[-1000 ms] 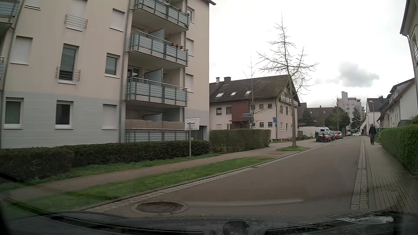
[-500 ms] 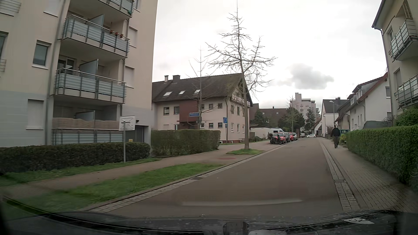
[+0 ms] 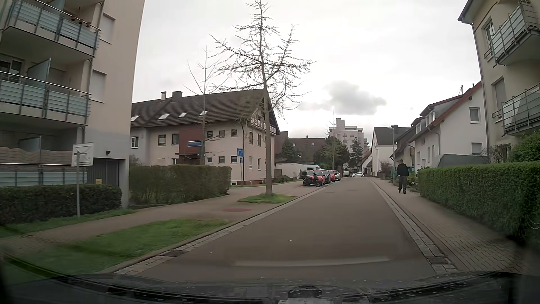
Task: Follow the waypoints while adhering to traffic rules and regulations
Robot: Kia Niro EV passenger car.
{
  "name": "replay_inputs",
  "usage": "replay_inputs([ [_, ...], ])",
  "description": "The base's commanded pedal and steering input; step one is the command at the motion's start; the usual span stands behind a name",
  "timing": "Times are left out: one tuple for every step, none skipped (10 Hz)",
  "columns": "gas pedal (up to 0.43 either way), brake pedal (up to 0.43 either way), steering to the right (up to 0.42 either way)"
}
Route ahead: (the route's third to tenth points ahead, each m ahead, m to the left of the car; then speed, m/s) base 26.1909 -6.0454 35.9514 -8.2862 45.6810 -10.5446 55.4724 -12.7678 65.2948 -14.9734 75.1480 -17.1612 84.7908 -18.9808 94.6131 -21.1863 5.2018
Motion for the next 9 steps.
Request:
replay_inputs([
  [0.150, 0.000, 0.189],
  [0.150, 0.000, 0.180],
  [0.150, 0.000, 0.172],
  [0.150, 0.000, 0.162],
  [0.150, 0.000, 0.153],
  [0.150, 0.000, 0.139],
  [0.150, 0.000, 0.125],
  [0.150, 0.000, 0.114],
  [0.150, 0.000, 0.106],
])
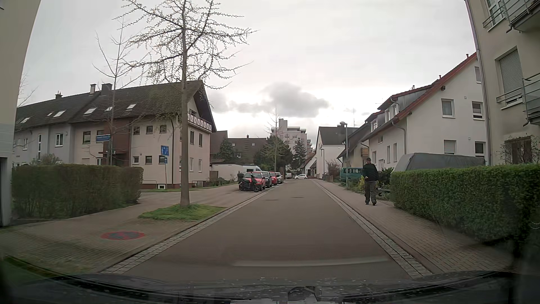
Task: Follow the waypoints while adhering to traffic rules and regulations
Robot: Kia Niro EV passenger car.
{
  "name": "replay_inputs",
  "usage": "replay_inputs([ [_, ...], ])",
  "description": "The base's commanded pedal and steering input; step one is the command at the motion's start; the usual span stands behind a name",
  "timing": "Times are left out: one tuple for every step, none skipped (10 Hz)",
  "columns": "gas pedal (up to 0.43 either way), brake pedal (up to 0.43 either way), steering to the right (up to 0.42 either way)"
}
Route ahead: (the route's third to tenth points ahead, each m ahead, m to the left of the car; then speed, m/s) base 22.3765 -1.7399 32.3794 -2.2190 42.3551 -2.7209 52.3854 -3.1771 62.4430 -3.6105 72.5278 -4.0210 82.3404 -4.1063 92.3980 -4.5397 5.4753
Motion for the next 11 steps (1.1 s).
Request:
replay_inputs([
  [0.150, 0.000, 0.099],
  [0.150, 0.000, 0.089],
  [0.150, 0.000, 0.075],
  [0.150, 0.000, 0.064],
  [0.150, 0.000, 0.050],
  [0.150, 0.000, 0.038],
  [0.150, 0.000, 0.028],
  [0.150, 0.000, 0.022],
  [0.150, 0.000, 0.020],
  [0.150, 0.000, 0.015],
  [0.150, 0.000, 0.007],
])
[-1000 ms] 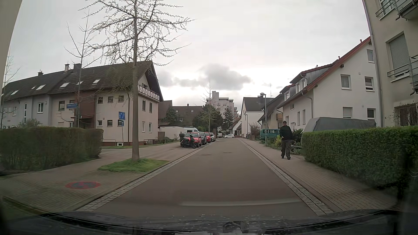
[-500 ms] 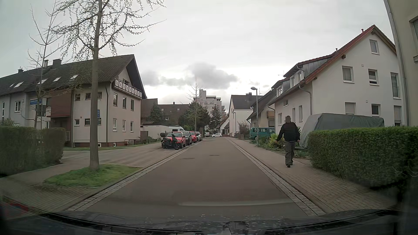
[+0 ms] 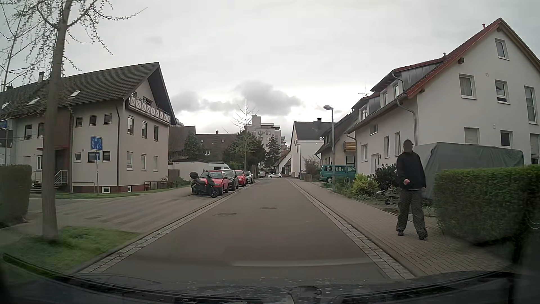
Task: Follow the waypoints while adhering to traffic rules and regulations
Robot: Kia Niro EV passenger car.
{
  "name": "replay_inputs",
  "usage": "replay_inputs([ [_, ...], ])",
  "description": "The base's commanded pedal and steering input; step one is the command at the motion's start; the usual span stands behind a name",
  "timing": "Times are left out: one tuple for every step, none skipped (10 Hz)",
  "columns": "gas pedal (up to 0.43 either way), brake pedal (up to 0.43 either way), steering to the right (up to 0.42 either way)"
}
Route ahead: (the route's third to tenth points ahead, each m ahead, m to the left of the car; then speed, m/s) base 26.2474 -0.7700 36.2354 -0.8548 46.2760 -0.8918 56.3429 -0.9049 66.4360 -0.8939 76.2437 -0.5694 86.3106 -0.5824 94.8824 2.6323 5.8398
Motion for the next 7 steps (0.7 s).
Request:
replay_inputs([
  [0.150, 0.000, 0.002],
  [0.150, 0.000, 0.002],
  [0.150, 0.000, 0.004],
  [0.138, 0.000, 0.003],
  [0.138, 0.000, 0.002],
  [0.138, 0.000, 0.002],
  [0.118, 0.000, 0.001],
])
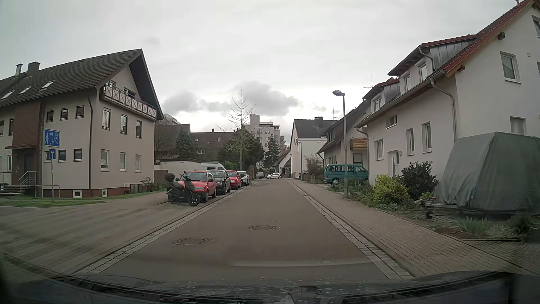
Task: Follow the waypoints while adhering to traffic rules and regulations
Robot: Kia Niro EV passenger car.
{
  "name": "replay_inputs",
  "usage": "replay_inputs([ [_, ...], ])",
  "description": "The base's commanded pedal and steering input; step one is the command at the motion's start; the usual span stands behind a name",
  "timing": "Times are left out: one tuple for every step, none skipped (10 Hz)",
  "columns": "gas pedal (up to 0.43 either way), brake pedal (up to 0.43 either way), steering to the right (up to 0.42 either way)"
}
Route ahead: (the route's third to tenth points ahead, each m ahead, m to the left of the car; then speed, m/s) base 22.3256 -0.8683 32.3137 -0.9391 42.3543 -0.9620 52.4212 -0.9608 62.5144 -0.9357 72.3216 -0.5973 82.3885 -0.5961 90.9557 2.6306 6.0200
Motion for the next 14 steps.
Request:
replay_inputs([
  [0.118, 0.000, 0.001],
  [0.118, 0.000, 0.001],
  [0.118, 0.000, 0.001],
  [0.110, 0.000, 0.001],
  [0.098, 0.000, 0.001],
  [0.098, 0.000, 0.001],
  [0.098, 0.000, 0.001],
  [0.098, 0.000, 0.001],
  [0.098, 0.000, 0.001],
  [0.098, 0.000, 0.001],
  [0.098, 0.000, 0.001],
  [0.098, 0.000, 0.001],
  [0.098, 0.000, 0.001],
  [0.098, 0.000, 0.001],
])
